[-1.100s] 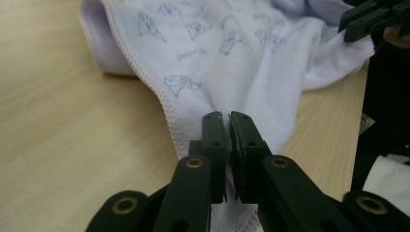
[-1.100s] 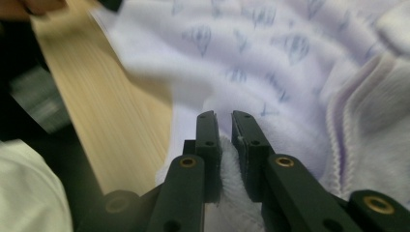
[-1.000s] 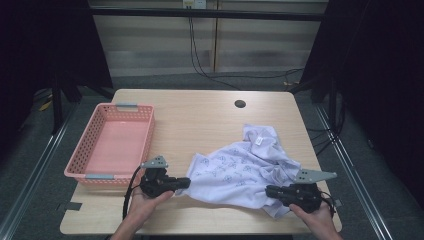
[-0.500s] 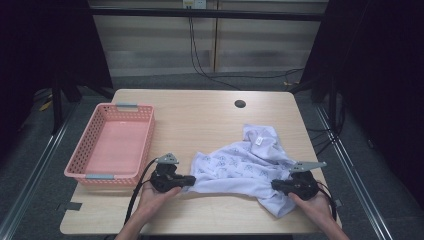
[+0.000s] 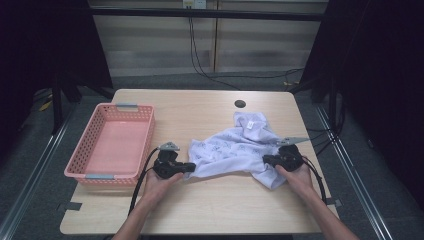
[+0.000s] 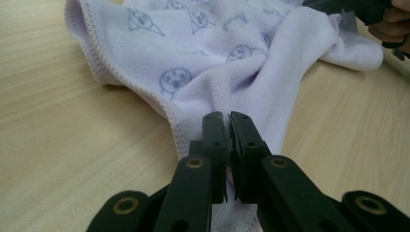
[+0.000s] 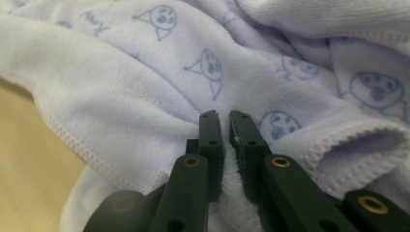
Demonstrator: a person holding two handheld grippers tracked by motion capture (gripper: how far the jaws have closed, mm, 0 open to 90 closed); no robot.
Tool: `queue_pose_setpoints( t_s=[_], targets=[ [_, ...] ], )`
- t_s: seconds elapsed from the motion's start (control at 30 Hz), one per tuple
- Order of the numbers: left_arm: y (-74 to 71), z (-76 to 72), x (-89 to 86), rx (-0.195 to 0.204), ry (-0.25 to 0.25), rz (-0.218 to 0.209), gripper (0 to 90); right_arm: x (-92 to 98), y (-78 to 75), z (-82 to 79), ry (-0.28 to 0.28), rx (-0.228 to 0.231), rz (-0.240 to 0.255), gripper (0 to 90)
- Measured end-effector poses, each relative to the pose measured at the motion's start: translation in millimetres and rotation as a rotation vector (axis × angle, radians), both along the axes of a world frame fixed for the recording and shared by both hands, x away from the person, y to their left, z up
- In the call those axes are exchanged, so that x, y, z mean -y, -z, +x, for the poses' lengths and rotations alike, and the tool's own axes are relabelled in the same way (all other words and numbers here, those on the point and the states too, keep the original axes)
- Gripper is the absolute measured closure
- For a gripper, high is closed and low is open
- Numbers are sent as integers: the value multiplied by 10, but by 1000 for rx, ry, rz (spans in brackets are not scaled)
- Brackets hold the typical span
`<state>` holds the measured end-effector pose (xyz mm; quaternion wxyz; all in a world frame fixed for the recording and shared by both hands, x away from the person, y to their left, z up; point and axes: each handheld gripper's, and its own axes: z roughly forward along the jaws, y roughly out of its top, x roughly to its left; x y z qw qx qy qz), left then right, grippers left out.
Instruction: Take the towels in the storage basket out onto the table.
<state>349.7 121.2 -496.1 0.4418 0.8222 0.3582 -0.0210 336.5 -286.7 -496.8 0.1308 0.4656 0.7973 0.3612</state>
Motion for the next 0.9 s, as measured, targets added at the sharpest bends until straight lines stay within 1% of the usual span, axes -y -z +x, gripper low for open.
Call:
queue_pose_setpoints(
  t_s=[0.03,0.07,0.1,0.13,0.17,0.2,0.23,0.27,0.3,0.33,0.37,0.4,0.43,0.5,0.53,0.57,0.67,0.73,0.8,0.87,0.9],
  targets=[
    [1,38,24,6,-8,7,859,-8,-2,62,19,6,-14,842],
    [3,76,33,-14,-30,-29,860,-15,-5,120,43,8,-27,842],
    [-2,107,52,-24,-41,-52,860,-12,-6,187,63,9,-28,842],
    [-27,126,83,-10,-40,-37,860,-10,-21,237,76,6,-37,842],
    [-57,136,97,5,-35,-33,861,-7,-49,271,85,11,-47,843],
    [-98,147,88,1,-34,-48,861,16,-87,297,92,13,-28,843],
    [-150,151,67,9,-40,-66,861,55,-145,308,97,20,3,843],
    [-216,152,37,12,-40,-88,861,98,-220,306,99,36,38,843],
    [-291,146,6,30,-40,-113,861,144,-312,292,98,50,78,843],
    [-369,146,-28,42,-33,-127,860,183,-415,268,95,66,111,843],
    [-452,148,-54,54,-32,-137,860,212,-527,236,93,90,127,843],
    [-539,153,-79,73,-38,-140,861,242,-640,203,89,111,150,843],
    [-632,155,-99,81,-47,-150,860,271,-747,174,83,128,180,843],
    [-834,140,-115,119,-33,-164,861,315,-947,124,77,171,211,843],
    [-943,129,-104,147,-26,-147,860,324,-1042,103,77,180,218,843],
    [-1052,125,-94,170,-23,-140,861,327,-1132,85,76,203,207,843],
    [-1365,140,-85,227,-20,-171,861,347,-1388,63,75,248,209,843],
    [-1545,164,-76,248,-14,-192,861,376,-1552,76,79,272,220,843],
    [-1694,198,-86,245,-4,-241,861,398,-1724,81,83,295,227,843],
    [-1841,214,-86,279,-20,-214,862,413,-1892,74,91,319,239,843],
    [-1916,206,-90,286,-18,-213,862,419,-1978,62,89,330,241,843]
  ],
)
